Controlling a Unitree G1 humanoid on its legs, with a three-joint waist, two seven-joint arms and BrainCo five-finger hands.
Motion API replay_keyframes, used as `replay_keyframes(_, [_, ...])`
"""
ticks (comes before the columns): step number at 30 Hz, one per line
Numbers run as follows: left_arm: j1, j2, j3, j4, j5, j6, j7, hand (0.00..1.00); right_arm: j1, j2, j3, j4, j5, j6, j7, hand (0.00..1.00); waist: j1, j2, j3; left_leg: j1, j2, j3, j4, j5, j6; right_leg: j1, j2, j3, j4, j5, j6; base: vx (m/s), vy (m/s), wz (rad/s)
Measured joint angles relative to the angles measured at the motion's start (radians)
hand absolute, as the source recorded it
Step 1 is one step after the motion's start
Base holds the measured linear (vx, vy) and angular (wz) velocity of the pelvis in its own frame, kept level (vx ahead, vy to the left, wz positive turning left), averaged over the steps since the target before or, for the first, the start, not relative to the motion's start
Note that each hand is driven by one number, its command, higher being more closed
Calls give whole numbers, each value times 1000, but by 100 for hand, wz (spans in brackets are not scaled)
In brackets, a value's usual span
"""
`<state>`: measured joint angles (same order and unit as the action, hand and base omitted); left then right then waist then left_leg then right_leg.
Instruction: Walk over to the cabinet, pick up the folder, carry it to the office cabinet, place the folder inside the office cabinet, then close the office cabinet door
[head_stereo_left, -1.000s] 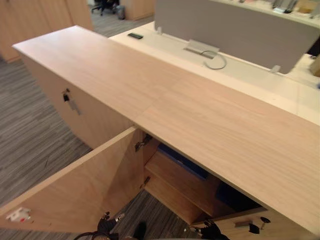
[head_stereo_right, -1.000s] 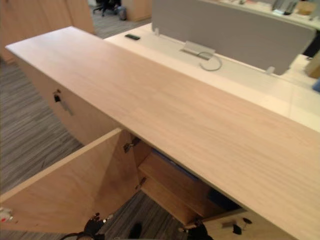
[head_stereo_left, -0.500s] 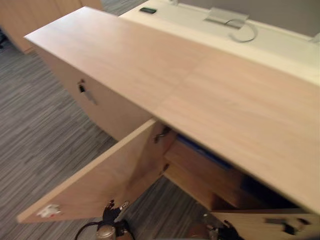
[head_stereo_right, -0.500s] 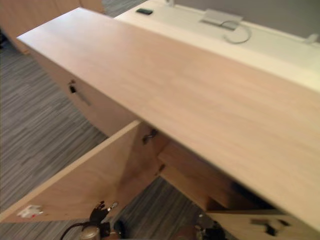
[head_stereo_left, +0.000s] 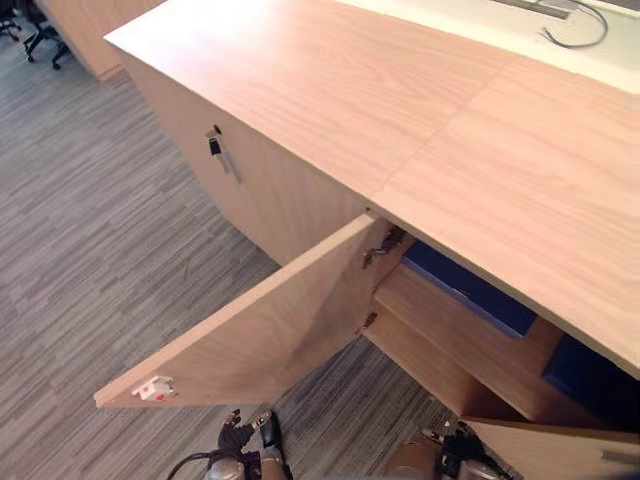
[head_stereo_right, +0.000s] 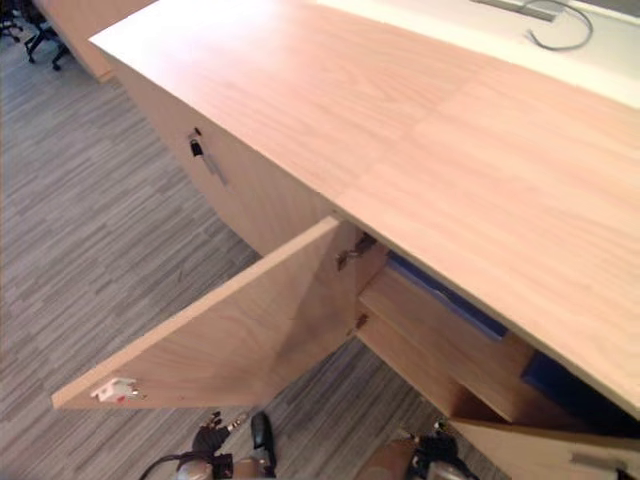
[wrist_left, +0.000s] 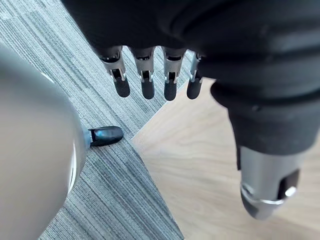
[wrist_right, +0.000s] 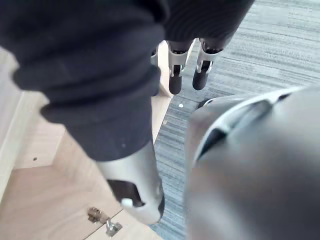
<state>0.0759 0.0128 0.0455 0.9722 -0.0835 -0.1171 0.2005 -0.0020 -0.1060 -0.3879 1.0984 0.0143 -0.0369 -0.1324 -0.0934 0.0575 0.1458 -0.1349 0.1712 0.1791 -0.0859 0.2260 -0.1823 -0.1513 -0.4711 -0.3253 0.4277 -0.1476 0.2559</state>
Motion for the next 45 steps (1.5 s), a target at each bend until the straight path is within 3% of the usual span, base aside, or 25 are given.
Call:
replay_keyframes(9, [-7,30,-9,15,-1,0,0,0,24,-6,76,-2,2,5,1,0,3,-11,8,-5,25,-28,-5,21,-7,49,45,-25,-76,-24,-1,-62,-19,4])
replay_keyframes(14, [0,62,-34,16,2,1,-4,0,37,14,76,6,5,5,3,0,4,-37,3,1,18,-27,0,25,-5,103,59,-41,-183,58,1,45,35,-3])
replay_keyframes(18, [-12,118,-132,17,46,3,-37,0,43,44,73,2,27,6,5,0,6,-78,9,17,-5,12,11,5,17,118,45,-32,-248,153,-4,57,85,-23])
replay_keyframes(21, [-23,122,-165,17,65,3,-54,0,42,45,74,-20,60,5,5,0,16,-78,17,15,-5,72,75,-50,47,75,26,-60,-220,250,-97,-10,92,-61])
replay_keyframes(22, [-26,123,-165,17,73,3,-59,0,44,44,75,-25,84,4,5,0,15,-79,20,14,-6,98,120,-88,67,65,14,-94,-216,307,-142,-52,144,-74])
replay_keyframes(23, [-19,116,-165,19,74,3,-63,0,47,37,76,-27,96,3,5,0,20,-56,13,13,11,128,142,-114,88,80,37,-111,-289,400,-192,-76,140,-79])
replay_keyframes(24, [-16,108,-163,20,74,3,-65,0,47,31,74,-33,108,4,5,0,20,-42,20,16,26,152,147,-121,100,73,46,-112,-239,365,-197,-119,109,-58])
replay_keyframes(25, [-12,110,-155,18,73,6,-67,0,57,31,76,-47,118,4,7,0,19,-38,21,22,30,152,144,-116,116,43,55,-116,-11,203,-180,-96,45,-21])
replay_keyframes(26, [-10,109,-139,18,70,9,-70,0,70,36,75,-43,123,2,7,0,24,-41,21,39,25,152,122,-105,129,57,77,-153,134,96,-202,-75,29,-1])
replay_keyframes(27, [-10,108,-133,17,69,11,-71,0,74,37,75,-42,122,1,7,0,25,-41,21,49,22,158,105,-94,135,74,94,-182,156,60,-200,0,0,0])
replay_keyframes(28, [-2,105,-105,14,68,11,-72,0,72,37,83,-32,122,1,11,0,31,-47,17,69,3,166,54,-84,137,123,126,-252,79,16,-186,-11,37,-25])
replay_keyframes(30, [11,97,-61,11,68,13,-72,0,67,43,102,-24,123,-4,15,0,37,-53,-5,64,-18,175,-5,-75,119,181,197,-276,-170,11,-178,-16,37,-42])
replay_keyframes(31, [8,83,-38,16,53,15,-70,0,53,40,97,-17,123,-5,14,0,42,-38,6,55,-1,183,-4,-64,106,212,246,-274,-287,61,-152,-57,-10,-47])
replay_keyframes(32, [10,72,-16,23,41,16,-70,0,52,35,96,-1,122,-4,13,0,43,-39,5,56,8,185,-2,-65,104,224,272,-266,-350,94,-153,-62,-27,-43])
replay_keyframes(38, [20,65,12,38,8,16,-73,0,95,35,94,7,118,-1,12,0,51,-47,-22,83,8,184,-6,-32,100,244,280,-236,-384,100,-136,12,-6,-18])
replay_keyframes(45, [19,77,21,39,7,15,-74,0,84,52,95,26,82,-2,12,0,56,-75,-32,102,-26,179,-2,-24,93,281,259,-236,-413,119,-119,110,3,3])
